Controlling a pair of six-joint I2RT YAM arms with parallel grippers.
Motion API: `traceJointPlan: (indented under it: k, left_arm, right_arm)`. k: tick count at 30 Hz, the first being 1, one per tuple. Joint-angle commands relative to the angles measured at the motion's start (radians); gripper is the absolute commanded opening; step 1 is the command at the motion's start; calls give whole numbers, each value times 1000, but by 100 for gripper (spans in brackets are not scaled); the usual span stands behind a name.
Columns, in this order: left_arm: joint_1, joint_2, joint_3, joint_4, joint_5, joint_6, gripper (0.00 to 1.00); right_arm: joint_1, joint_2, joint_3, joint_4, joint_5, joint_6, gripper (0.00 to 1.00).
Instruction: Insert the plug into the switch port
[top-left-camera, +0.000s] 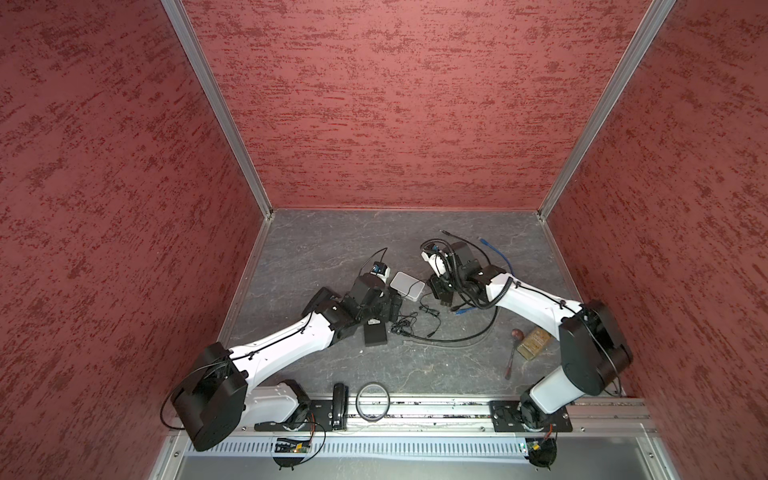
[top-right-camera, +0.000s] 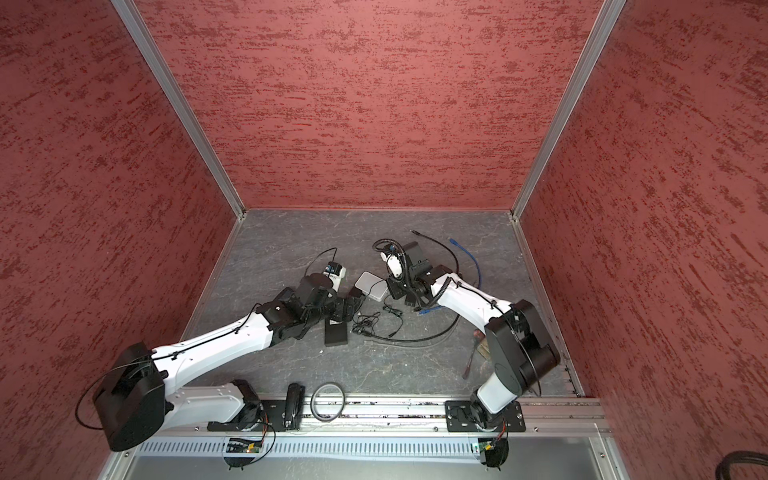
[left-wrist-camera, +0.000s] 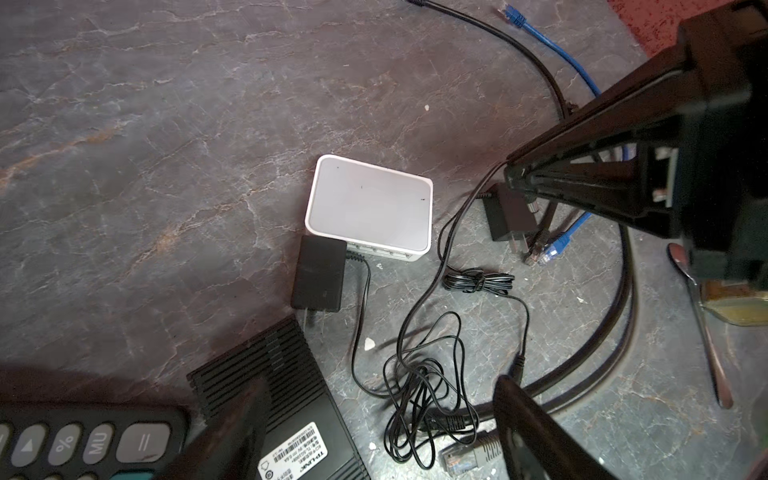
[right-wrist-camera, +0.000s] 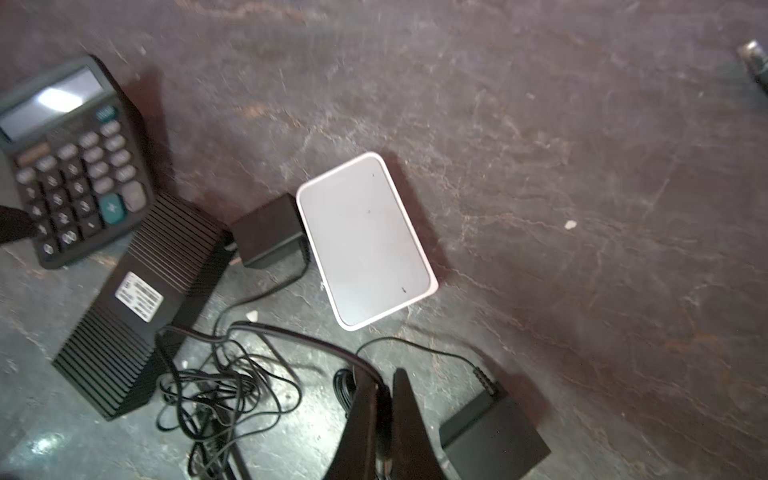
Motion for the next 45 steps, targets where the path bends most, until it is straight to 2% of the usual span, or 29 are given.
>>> traceJointPlan:
  k: [1, 5, 13, 23, 26, 34, 37, 39, 45]
  left_arm:
    - [-3, -29, 36, 5, 87, -27, 83]
    - [-35, -35, 43, 24, 118, -32, 83]
    - [-59, 65, 95, 22, 6, 21, 85]
    - [1, 180, 180, 73, 12, 43, 81]
    - [19, 186, 200, 96, 17, 51, 71]
    - [55, 201, 261, 100, 24, 99, 18]
    - [58, 209, 271, 102, 20, 117, 4]
    - [61, 212, 273, 111, 25, 124, 0]
    - [62, 204, 259, 161, 51, 160, 0]
  right_arm:
    - [-2, -52, -55, 105, -40, 141, 1]
    - [-3, -108, -64, 129, -18, 180, 1]
    - [-2, -210, 6, 80, -10, 144, 1]
    - [-1, -282, 31, 39, -1, 128, 2]
    - [-1, -284, 14, 27, 2, 131, 2]
    - [-1, -303, -94, 35, -55, 161, 2]
    - [-1, -313, -132, 49, -93, 167, 3]
    - [-1, -321, -157, 67, -115, 175, 3]
    - [-1, -312, -192, 110, -157, 187, 5]
